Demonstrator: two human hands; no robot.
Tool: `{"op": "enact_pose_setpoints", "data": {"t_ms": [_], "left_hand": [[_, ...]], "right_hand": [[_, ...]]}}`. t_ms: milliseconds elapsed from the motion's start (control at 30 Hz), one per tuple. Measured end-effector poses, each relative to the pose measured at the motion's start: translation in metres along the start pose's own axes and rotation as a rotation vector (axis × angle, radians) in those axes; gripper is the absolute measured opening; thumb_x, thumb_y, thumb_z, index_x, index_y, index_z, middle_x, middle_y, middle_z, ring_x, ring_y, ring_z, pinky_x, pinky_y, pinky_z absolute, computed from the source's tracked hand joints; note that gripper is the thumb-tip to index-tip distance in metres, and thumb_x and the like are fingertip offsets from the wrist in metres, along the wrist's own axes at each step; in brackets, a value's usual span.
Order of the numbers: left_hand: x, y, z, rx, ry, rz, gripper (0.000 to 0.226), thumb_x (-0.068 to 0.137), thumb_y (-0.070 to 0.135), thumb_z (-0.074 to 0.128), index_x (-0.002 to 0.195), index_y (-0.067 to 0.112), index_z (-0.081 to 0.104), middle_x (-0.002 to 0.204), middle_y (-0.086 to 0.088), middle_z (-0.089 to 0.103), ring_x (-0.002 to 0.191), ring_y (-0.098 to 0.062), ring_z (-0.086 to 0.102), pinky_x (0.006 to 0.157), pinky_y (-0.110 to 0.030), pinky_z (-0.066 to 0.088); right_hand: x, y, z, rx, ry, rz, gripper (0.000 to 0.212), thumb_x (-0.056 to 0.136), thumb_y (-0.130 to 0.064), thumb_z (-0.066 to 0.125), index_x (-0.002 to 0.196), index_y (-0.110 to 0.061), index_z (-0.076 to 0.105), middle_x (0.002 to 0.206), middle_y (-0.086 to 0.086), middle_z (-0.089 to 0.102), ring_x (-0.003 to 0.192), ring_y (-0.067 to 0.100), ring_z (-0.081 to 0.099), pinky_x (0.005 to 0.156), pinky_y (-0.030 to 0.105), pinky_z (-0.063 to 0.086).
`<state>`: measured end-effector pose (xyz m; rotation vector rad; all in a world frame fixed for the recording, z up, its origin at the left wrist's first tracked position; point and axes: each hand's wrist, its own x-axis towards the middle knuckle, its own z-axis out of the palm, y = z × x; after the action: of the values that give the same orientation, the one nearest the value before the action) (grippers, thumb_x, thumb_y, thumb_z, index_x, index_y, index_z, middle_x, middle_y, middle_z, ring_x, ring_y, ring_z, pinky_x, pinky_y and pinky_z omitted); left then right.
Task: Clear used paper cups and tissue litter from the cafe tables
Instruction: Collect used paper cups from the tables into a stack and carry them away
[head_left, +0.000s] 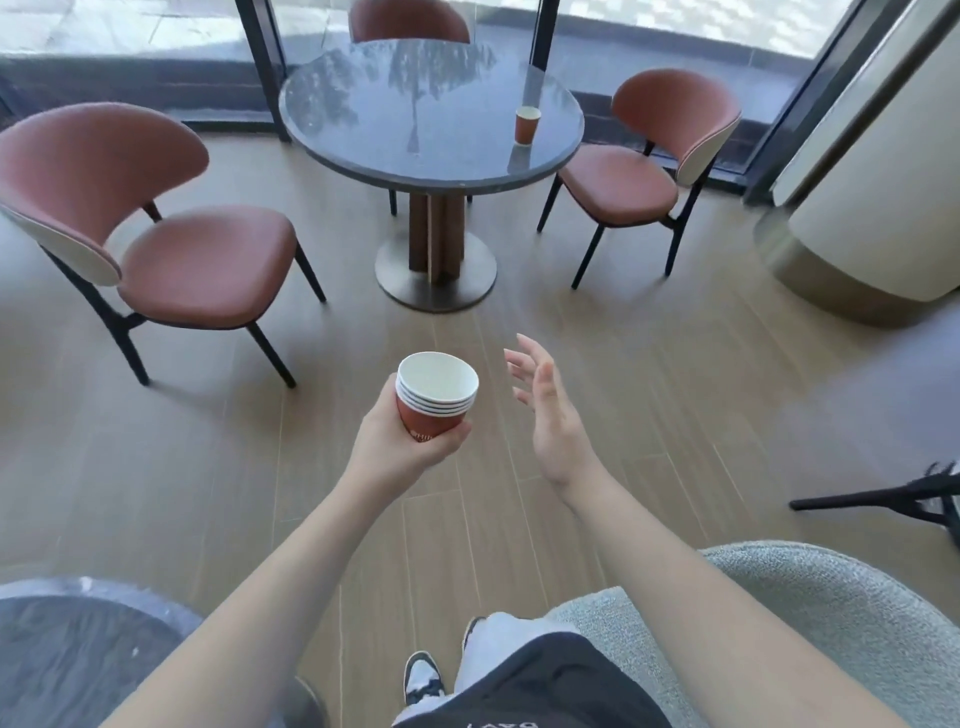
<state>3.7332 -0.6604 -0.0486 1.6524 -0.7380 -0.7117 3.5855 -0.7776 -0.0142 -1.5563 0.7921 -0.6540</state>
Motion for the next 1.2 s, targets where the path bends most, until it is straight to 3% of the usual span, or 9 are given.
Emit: {"op": "enact_pose_setpoints", "data": {"t_ms": [133,367,600,800,967,1100,1200], "left_hand": [[0.055,0.013,0.024,0.009,-0.051,0.027,0.061,0.061,0.05,0.087,0.114,0.045,0.058,0.095,0.021,0.071,0.08,-0.004,0.066,0.07,-0.029,0.053],[0.184,0.029,0.071,0.046,-0.086,0.021,0.058,0.061,0.049,0.087,0.112,0.046,0.059,0.093,0.024,0.071,0.081,-0.001,0.066,0.072,-0.029,0.054],[0.299,0.069,0.118,0.044,-0.083,0.041,0.053,0.063,0.046,0.087,0.107,0.049,0.059,0.087,0.025,0.069,0.072,0.003,0.064,0.062,-0.017,0.05],[0.373,0.085,0.135,0.075,-0.057,0.035,0.063,0.06,0.05,0.086,0.117,0.039,0.06,0.094,0.026,0.07,0.081,0.006,0.066,0.06,-0.016,0.052],[0.442,0.079,0.134,0.065,-0.06,0.006,0.058,0.059,0.049,0.086,0.11,0.039,0.06,0.086,0.024,0.07,0.071,0.004,0.065,0.057,-0.019,0.054],[0.511,0.076,0.128,0.07,-0.042,0.026,0.056,0.061,0.049,0.087,0.109,0.042,0.059,0.089,0.028,0.071,0.073,0.009,0.066,0.057,-0.012,0.051],[0.571,0.076,0.121,0.093,-0.069,0.021,0.057,0.061,0.05,0.087,0.111,0.044,0.06,0.091,0.029,0.07,0.079,0.006,0.068,0.061,-0.019,0.056]], "right_hand": [[0.045,0.012,-0.019,0.005,0.032,0.019,0.065,0.098,-0.057,0.018,0.152,-0.025,0.037,0.144,-0.004,0.052,0.136,0.003,0.046,0.119,0.039,0.034],[0.168,0.032,-0.074,0.013,0.052,0.039,0.065,0.097,-0.061,0.019,0.151,-0.03,0.036,0.146,-0.003,0.051,0.138,0.003,0.044,0.12,0.039,0.032],[0.284,0.025,-0.121,-0.019,0.034,0.068,0.065,0.099,-0.061,0.018,0.153,-0.029,0.034,0.149,-0.004,0.048,0.142,0.005,0.04,0.122,0.041,0.03],[0.373,0.011,-0.141,-0.037,0.013,0.027,0.067,0.097,-0.061,0.02,0.154,-0.028,0.033,0.149,-0.005,0.048,0.142,0.006,0.04,0.121,0.042,0.03],[0.451,0.008,-0.139,-0.036,0.022,0.034,0.068,0.097,-0.062,0.023,0.155,-0.027,0.033,0.15,-0.007,0.048,0.141,0.005,0.041,0.121,0.042,0.03],[0.519,0.007,-0.129,-0.06,-0.019,0.036,0.069,0.096,-0.062,0.029,0.157,-0.028,0.028,0.153,-0.008,0.045,0.141,0.001,0.038,0.122,0.035,0.028],[0.575,0.006,-0.12,-0.073,-0.016,0.071,0.06,0.103,-0.05,0.04,0.157,-0.027,0.027,0.152,-0.007,0.044,0.133,-0.004,0.039,0.108,0.012,0.03]]}}
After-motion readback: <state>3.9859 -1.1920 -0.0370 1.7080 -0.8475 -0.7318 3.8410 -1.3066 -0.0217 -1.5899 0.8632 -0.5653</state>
